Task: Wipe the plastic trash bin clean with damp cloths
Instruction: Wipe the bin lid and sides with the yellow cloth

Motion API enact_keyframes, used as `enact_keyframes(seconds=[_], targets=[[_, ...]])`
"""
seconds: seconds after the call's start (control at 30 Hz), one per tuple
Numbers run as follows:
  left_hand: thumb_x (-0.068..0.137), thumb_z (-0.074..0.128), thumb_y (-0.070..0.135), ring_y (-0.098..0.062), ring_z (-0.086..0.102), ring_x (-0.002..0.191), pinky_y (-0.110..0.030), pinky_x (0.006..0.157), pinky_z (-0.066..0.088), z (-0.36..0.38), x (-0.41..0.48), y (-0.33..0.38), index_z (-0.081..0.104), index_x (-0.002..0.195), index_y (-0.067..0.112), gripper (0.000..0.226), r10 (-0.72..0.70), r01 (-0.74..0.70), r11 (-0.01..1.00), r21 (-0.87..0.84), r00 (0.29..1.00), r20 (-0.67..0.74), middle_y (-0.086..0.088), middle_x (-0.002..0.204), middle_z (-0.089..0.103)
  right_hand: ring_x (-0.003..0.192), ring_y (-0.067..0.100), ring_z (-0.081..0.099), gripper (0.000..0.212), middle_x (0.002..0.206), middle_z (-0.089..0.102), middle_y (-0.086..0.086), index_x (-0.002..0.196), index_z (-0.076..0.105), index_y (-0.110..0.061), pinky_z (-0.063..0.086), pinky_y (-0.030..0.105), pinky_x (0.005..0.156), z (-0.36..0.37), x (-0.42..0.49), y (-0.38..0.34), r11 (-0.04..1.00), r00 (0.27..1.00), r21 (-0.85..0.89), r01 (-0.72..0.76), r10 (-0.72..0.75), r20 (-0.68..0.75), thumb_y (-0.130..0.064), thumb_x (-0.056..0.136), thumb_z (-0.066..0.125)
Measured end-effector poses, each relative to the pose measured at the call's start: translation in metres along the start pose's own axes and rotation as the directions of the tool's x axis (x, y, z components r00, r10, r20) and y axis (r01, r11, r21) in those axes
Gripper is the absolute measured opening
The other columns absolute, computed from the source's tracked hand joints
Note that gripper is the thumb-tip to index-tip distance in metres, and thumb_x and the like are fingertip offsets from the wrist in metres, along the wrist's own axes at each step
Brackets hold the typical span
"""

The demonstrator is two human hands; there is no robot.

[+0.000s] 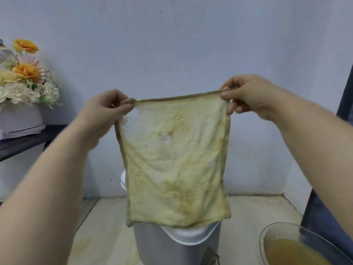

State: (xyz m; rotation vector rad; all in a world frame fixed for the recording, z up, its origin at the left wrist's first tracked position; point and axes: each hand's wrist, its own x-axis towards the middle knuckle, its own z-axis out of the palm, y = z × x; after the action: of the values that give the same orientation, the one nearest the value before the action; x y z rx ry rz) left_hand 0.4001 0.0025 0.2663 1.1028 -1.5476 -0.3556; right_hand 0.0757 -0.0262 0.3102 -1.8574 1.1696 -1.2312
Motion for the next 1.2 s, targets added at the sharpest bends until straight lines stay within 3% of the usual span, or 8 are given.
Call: enact_keyframes(seconds=[0.17, 0.3, 0.47, 0.6, 0.67, 0.77, 1.0, 1.2], targets=[[0.085, 0.064, 0.019, -0.016, 0.044, 0.068, -0.030, 0.062, 0.034, 0.034, 0.007, -0.048, 0.058, 0.074, 0.017, 0.013, -0.064, 0.069, 0.994, 0.090, 0.996, -0.057, 0.001, 0.068, 0.050, 0.054, 0.021, 0.069, 0.013, 0.084, 0.050, 0.008, 0.086, 0.055, -0.009, 0.057, 0.021, 0.050, 0.030, 0.004, 0.048, 0.973, 0.988, 0.191, -0.126, 0.140, -0.063, 0.003, 0.092, 0.051], [0.085, 0.066, 0.023, -0.013, 0.058, 0.079, -0.023, 0.072, 0.042, 0.023, -0.031, -0.070, 0.060, 0.073, 0.023, 0.013, -0.028, -0.027, 0.968, 0.250, 0.977, 0.212, 0.003, 0.079, 0.062, 0.059, 0.008, 0.059, 0.016, 0.072, 0.060, 0.000, 0.079, 0.060, -0.017, 0.045, 0.015, 0.049, 0.034, -0.033, 0.090, 0.996, 0.999, -0.090, -0.025, 0.028, 0.022, -0.004, 0.088, 0.059], [0.080, 0.059, 0.045, -0.004, 0.057, 0.082, -0.018, 0.072, 0.044, -0.006, -0.094, -0.086, 0.062, 0.076, 0.031, 0.015, 0.163, -0.427, 0.833, 0.351, 0.796, 0.582, 0.014, 0.083, 0.061, 0.074, 0.003, 0.054, 0.014, 0.086, 0.062, -0.013, 0.078, 0.065, -0.028, 0.038, 0.008, 0.066, 0.042, -0.095, 0.128, 0.860, 0.908, -0.381, 0.340, -0.194, 0.372, -0.014, 0.081, 0.068], [0.074, 0.069, 0.054, -0.005, 0.056, 0.095, -0.015, 0.083, 0.040, -0.014, -0.108, -0.103, 0.068, 0.086, 0.033, 0.024, 0.032, -0.374, 0.879, 0.296, 0.666, 0.745, 0.015, 0.092, 0.064, 0.087, 0.007, 0.054, 0.014, 0.098, 0.060, -0.015, 0.093, 0.066, -0.032, 0.039, 0.010, 0.075, 0.039, -0.112, 0.141, 0.877, 0.766, -0.364, 0.315, -0.009, 0.642, -0.038, 0.080, 0.067], [0.070, 0.069, 0.059, -0.007, 0.058, 0.092, -0.020, 0.080, 0.044, -0.014, -0.104, -0.106, 0.068, 0.092, 0.032, 0.035, -0.018, -0.203, 0.941, 0.271, 0.769, 0.639, 0.009, 0.094, 0.065, 0.084, 0.004, 0.055, 0.015, 0.094, 0.063, -0.014, 0.092, 0.067, -0.035, 0.038, 0.009, 0.072, 0.036, -0.109, 0.142, 0.909, 0.803, -0.328, 0.258, -0.012, 0.596, -0.044, 0.080, 0.068], [0.086, 0.059, 0.046, -0.013, 0.059, 0.082, -0.027, 0.068, 0.046, 0.004, -0.089, -0.112, 0.065, 0.088, 0.035, 0.012, -0.118, -0.028, 0.934, 0.355, 0.916, 0.383, 0.004, 0.086, 0.064, 0.075, -0.001, 0.056, 0.004, 0.083, 0.065, -0.013, 0.081, 0.067, -0.034, 0.039, 0.010, 0.065, 0.041, -0.089, 0.141, 0.951, 0.945, -0.257, 0.174, -0.087, 0.316, -0.031, 0.084, 0.067], [0.088, 0.058, 0.040, -0.009, 0.051, 0.080, -0.017, 0.064, 0.035, 0.037, -0.059, -0.118, 0.058, 0.102, 0.028, 0.019, -0.388, 0.192, 0.829, 0.526, 0.874, 0.292, 0.000, 0.093, 0.054, 0.106, 0.009, 0.049, 0.032, 0.111, 0.054, -0.014, 0.117, 0.061, -0.027, 0.036, 0.028, 0.090, 0.076, -0.036, 0.142, 0.906, 0.896, -0.347, -0.243, 0.347, 0.278, -0.044, 0.091, 0.054], [0.086, 0.064, 0.026, -0.010, 0.049, 0.069, -0.021, 0.062, 0.036, 0.034, -0.055, -0.115, 0.061, 0.083, 0.017, 0.010, -0.370, 0.237, 0.885, 0.402, 0.881, 0.294, 0.005, 0.080, 0.057, 0.101, 0.005, 0.053, 0.028, 0.110, 0.059, -0.013, 0.117, 0.064, -0.028, 0.037, 0.016, 0.075, 0.131, -0.005, 0.106, 0.947, 0.898, -0.316, -0.053, 0.183, 0.400, -0.034, 0.090, 0.061]])
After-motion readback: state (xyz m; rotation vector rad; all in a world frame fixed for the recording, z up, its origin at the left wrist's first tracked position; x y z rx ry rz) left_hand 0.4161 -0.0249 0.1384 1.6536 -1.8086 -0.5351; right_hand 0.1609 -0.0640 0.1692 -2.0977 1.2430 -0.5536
